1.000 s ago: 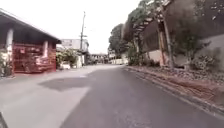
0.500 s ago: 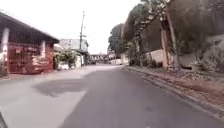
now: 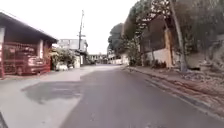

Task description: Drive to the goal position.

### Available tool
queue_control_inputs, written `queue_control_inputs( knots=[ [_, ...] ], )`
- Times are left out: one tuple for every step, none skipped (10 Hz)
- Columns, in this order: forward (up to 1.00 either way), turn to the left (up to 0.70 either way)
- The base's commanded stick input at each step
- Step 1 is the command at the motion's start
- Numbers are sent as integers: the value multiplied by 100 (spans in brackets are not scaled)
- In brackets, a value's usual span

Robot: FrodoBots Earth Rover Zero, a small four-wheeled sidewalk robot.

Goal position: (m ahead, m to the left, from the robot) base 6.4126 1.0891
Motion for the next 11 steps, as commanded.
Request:
queue_control_inputs(
  knots=[
    [70, 0],
    [70, 0],
    [70, 0],
    [70, 0],
    [70, 0],
    [70, 0],
    [70, 0],
    [70, 0],
    [70, 0],
    [70, 0],
    [70, 0]
  ],
)
